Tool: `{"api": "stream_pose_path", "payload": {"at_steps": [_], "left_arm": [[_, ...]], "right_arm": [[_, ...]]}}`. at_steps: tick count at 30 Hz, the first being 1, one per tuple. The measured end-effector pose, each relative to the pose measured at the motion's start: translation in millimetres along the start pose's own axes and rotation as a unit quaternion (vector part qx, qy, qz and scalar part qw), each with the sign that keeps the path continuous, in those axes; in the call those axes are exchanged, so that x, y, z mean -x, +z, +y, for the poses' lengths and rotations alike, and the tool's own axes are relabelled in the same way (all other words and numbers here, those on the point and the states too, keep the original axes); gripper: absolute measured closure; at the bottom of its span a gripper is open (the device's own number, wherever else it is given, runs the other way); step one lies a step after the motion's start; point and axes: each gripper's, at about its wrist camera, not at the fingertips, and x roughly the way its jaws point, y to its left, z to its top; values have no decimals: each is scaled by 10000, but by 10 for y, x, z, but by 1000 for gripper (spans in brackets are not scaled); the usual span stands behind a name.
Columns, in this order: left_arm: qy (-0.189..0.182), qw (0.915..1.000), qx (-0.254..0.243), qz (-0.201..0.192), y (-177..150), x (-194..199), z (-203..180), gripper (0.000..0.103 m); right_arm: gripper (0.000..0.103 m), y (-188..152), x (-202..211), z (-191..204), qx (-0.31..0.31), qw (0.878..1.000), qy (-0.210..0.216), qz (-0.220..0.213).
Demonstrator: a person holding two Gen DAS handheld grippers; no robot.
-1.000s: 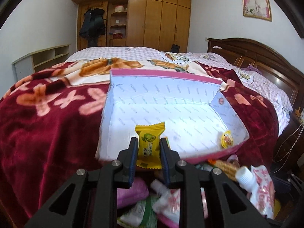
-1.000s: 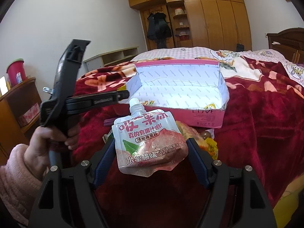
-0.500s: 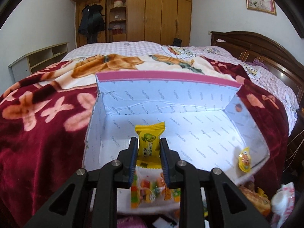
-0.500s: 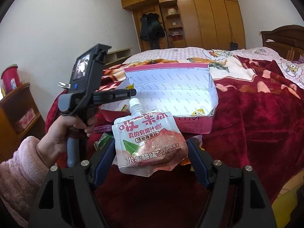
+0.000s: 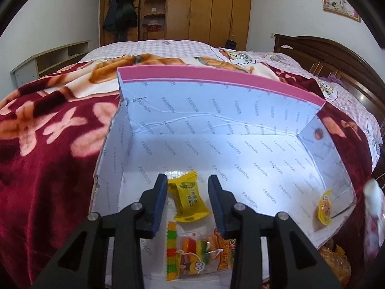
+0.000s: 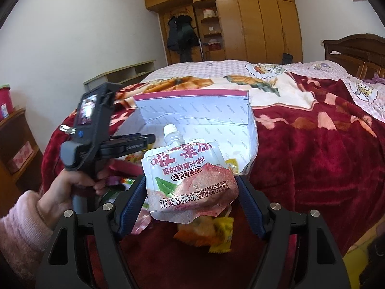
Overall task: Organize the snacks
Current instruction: 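Lift the yellow candy into the box and open the left gripper, then lower the pink juice pouch into the box and open the right gripper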
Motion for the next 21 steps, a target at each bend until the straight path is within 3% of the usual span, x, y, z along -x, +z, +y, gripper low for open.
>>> {"api": "stream_pose_path", "payload": {"at_steps": [9, 13, 21], "left_arm": [[-12, 9999, -107, 41, -7, 30, -70, 52], [85, 9999, -82, -78, 3, 111, -68, 41], [200, 9995, 184, -188, 91, 231, 74, 40]], "right_arm": [[27, 281, -319, -85, -195, 9995, 106, 240], [27, 415, -530, -99, -196, 9992, -33, 361], [27, 562, -1040, -228, -377, 9956, -301, 797]]}}
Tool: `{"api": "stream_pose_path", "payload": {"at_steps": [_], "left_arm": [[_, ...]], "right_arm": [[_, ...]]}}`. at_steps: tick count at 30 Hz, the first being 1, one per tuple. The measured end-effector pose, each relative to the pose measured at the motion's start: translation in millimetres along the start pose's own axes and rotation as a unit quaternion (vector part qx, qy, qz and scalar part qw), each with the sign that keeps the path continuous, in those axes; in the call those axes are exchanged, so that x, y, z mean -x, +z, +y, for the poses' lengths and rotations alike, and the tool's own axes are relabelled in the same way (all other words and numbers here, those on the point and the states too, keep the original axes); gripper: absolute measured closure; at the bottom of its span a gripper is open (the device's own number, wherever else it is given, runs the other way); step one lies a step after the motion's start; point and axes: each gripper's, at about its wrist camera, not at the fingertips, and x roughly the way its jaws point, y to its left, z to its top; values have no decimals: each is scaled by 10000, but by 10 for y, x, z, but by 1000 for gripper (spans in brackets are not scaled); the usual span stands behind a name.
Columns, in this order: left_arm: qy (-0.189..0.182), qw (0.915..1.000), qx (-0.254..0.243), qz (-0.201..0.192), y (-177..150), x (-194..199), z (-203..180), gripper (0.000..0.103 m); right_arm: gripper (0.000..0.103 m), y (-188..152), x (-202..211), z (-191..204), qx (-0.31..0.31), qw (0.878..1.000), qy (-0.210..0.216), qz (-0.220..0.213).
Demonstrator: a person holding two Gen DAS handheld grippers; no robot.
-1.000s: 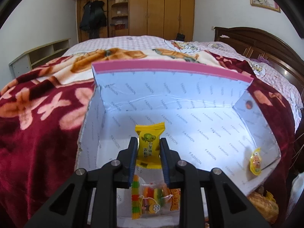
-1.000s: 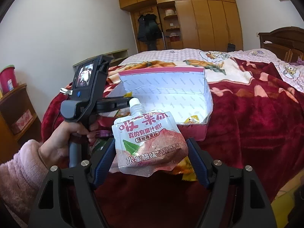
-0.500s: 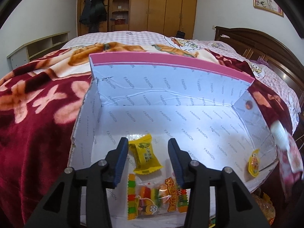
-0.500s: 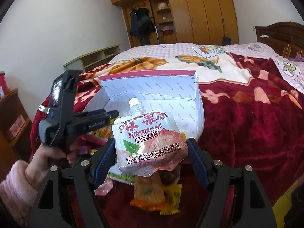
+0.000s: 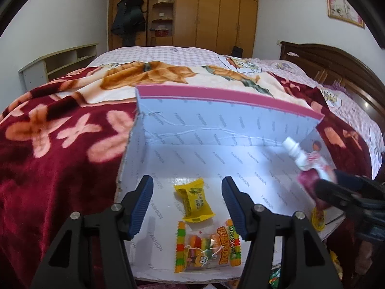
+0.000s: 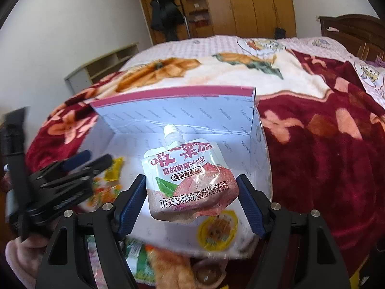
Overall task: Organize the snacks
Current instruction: 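Lower the pink juice pouch into the box and open the right gripper, then withdraw both grippers from the box toward the remaining snacks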
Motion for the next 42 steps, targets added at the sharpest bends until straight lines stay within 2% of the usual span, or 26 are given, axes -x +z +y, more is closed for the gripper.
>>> {"api": "stream_pose_path", "payload": {"at_steps": [6, 16, 22, 25, 35, 42], "left_arm": [[136, 9998, -78, -95, 12, 90, 39, 40], [159, 9998, 60, -38, -49, 232, 145, 40], [46, 9996, 271, 40, -188, 365, 284, 40], [72, 9993, 340, 103, -267, 427, 348, 40], [92, 9989, 432, 177, -506, 662, 515, 40], [-182, 9966, 765, 235, -648, 781, 568, 33]], "right_arm": [[27, 79, -265, -59, 51, 9992, -327, 211], [26, 80, -360, 19, 235, 9984, -427, 300], [25, 75, -321, -2, 65, 9994, -236, 247], [16, 89, -304, -9, -30, 9996, -111, 244], [15, 76, -190, 19, -89, 9999, 61, 121], [12, 43, 50, 90, -47, 9998, 188, -97]]}}
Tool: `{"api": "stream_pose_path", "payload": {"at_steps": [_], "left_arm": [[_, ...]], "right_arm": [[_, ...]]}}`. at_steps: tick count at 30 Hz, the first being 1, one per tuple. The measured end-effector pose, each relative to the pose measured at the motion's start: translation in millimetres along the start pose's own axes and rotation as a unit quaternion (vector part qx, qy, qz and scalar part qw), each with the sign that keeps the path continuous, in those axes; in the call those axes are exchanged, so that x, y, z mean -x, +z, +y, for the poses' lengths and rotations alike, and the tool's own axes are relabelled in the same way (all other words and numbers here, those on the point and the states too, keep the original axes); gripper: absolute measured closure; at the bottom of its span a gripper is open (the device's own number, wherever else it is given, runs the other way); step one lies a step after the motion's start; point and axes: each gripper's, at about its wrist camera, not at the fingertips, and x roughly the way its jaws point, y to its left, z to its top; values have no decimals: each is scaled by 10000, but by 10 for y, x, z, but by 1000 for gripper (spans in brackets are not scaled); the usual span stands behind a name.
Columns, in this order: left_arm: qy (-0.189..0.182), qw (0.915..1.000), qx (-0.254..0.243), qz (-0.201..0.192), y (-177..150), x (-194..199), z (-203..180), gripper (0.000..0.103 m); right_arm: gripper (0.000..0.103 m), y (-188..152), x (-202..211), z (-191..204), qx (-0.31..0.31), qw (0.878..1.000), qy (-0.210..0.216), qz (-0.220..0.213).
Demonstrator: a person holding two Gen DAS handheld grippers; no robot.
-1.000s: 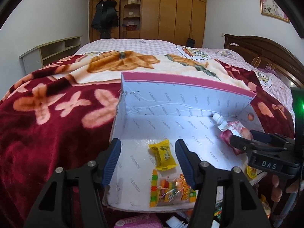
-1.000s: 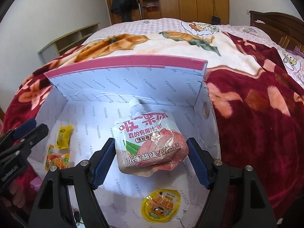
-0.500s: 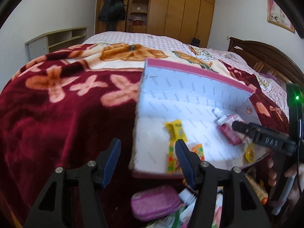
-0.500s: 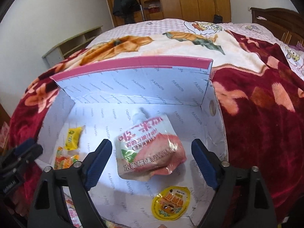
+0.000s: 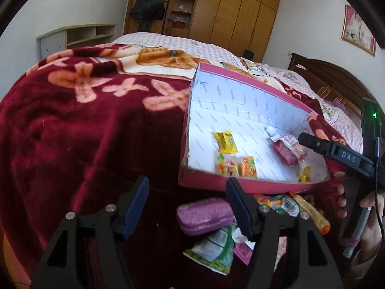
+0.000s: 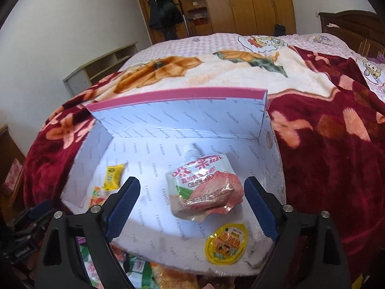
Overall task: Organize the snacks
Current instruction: 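Withdraw both grippers from the box toward the remaining snacks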
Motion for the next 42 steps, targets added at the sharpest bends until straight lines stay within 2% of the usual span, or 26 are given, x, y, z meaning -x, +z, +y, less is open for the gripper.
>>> {"api": "stream_pose_path", "payload": {"at_steps": [8, 13, 17, 22, 30, 34, 42], "left_arm": [[7, 9998, -116, 131, -143, -54, -113, 33], [36, 9994, -274, 202, -232, -119, -228, 33], [220, 9990, -357, 153, -256, -157, -274, 33], [212, 9991, -311, 205, -283, -216, -272, 33], [245, 9993, -131, 234, -296, -327, -231, 33], [195, 9996, -25, 206, -308, -345, -201, 33], [12, 9995, 211, 224, -342, -387, -90, 33]], "right_arm": [[12, -110, 316, 41, 11, 9997, 126, -199], [12, -349, 484, 41, -17, 9996, 219, -187], [12, -535, 645, 35, -38, 9994, 193, -285], [12, -744, 812, 41, -124, 9990, 75, -414], [12, -1007, 817, 78, -146, 9991, 14, -407], [12, -1051, 707, 83, -142, 9993, 211, -268], [33, -1090, 464, 30, -275, 9993, 244, -88]]}}
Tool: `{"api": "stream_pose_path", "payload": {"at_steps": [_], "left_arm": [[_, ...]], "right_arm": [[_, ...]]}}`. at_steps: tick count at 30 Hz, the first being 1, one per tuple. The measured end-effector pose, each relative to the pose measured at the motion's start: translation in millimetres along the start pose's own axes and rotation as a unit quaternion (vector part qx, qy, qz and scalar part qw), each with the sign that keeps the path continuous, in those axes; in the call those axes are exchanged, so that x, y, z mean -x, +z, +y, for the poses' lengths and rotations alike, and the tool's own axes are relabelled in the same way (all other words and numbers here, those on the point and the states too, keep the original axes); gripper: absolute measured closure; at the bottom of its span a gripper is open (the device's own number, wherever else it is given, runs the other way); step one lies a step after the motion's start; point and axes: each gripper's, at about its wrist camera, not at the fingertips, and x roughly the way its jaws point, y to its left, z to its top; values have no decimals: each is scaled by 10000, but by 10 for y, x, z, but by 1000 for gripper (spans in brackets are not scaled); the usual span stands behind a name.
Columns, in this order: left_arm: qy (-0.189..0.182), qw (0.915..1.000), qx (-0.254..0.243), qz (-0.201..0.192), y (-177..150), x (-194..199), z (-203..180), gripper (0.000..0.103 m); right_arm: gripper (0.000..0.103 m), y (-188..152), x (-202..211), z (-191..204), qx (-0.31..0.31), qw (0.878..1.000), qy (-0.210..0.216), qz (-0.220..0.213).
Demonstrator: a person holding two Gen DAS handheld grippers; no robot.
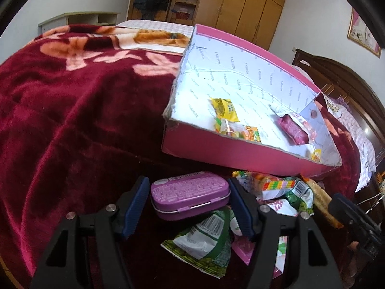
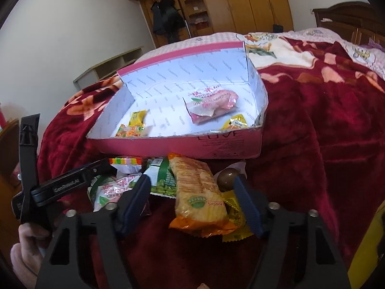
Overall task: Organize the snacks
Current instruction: 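Withdraw both grippers from the box toward the remaining snacks, then grasp the wrapped pastry bar with the right gripper while the left grasps the purple tin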
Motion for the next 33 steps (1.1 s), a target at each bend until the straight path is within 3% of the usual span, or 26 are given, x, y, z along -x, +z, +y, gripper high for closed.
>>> {"api": "stream_pose_path", "payload": {"at_steps": [5, 26, 28, 33], "left_arm": [[-9, 10000, 1, -51, -24, -6, 23, 35], [3, 9999, 6, -115, -81, 7, 42, 36], [-7, 9999, 2, -154, -94, 34, 38, 37], [-17, 9997, -62, -256, -133, 124, 5, 37]], "right_arm": [[43, -69, -107, -74, -217, 9996, 139, 150], [43, -182, -184, -36, -127, 9999, 66, 56], [46, -187, -175, -23, -125, 9999, 30, 36], [63, -200, -167, 6, -183, 9998, 16, 50]]}}
